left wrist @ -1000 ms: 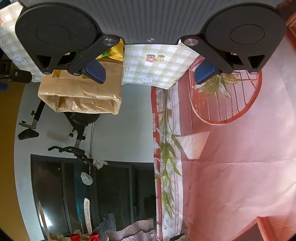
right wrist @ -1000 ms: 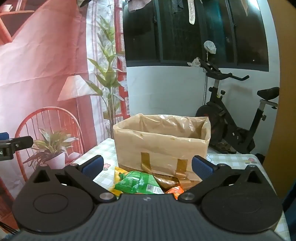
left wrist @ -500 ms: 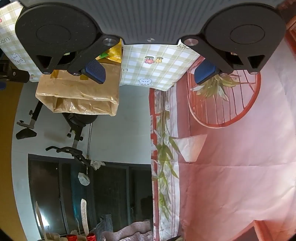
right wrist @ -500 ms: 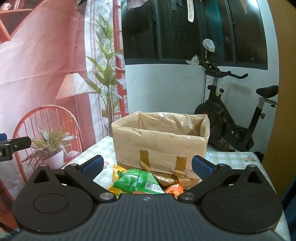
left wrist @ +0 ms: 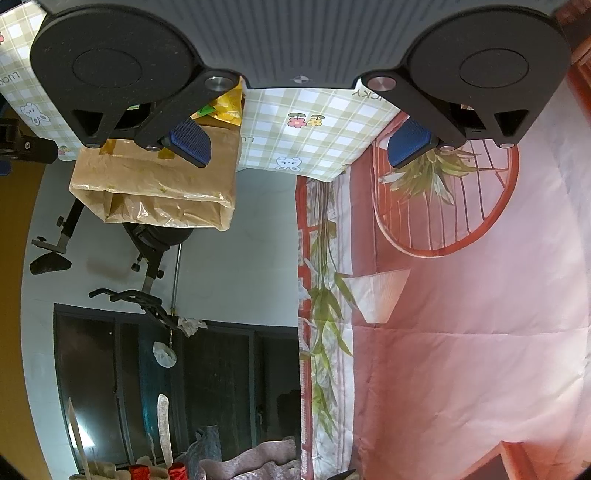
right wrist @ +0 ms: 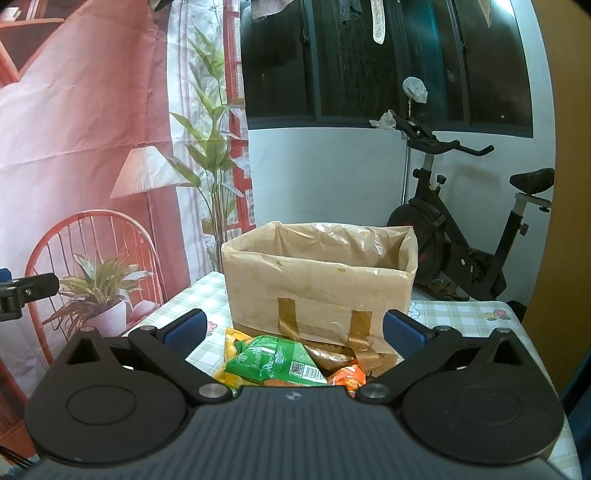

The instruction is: Organize snacks

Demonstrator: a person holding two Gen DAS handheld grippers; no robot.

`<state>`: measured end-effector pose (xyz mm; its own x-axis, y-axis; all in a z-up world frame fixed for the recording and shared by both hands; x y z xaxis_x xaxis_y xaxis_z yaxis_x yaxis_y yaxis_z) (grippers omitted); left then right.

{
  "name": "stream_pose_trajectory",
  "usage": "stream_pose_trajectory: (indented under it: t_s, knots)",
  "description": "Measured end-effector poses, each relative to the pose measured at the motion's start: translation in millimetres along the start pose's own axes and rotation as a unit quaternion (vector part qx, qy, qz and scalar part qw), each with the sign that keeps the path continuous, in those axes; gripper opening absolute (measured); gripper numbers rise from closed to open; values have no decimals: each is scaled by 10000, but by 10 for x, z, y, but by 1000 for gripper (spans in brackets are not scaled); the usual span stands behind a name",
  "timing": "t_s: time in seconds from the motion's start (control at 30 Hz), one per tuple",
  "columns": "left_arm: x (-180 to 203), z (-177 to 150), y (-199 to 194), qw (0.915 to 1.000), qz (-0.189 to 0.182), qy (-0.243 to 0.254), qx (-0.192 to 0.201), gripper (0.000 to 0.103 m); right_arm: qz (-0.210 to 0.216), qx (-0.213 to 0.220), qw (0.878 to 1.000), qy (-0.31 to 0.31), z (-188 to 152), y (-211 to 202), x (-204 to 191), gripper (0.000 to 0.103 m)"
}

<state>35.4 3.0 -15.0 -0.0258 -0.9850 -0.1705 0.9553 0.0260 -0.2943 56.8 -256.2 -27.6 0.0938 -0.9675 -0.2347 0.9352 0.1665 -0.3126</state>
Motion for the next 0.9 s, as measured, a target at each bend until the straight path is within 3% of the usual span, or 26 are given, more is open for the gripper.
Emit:
stream_pose_trajectory:
  t_s: [0.9]
  knots:
    - [-7,-10,16,10000,-13,2,2,103,32,-4,10000,-14,-30,2,-12,103]
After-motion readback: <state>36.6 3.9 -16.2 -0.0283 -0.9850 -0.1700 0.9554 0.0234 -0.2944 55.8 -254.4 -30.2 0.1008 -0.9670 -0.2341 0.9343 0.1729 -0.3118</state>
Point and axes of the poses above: each gripper's, at about its wrist camera, not at the fingertips, and y roughly the way its jaws point, x to its right, z to its top, the point moved 4 cm from there along y, roughly the way its jaws point, and after that the axes turned 7 degrees about y, right-handed, at the moved point
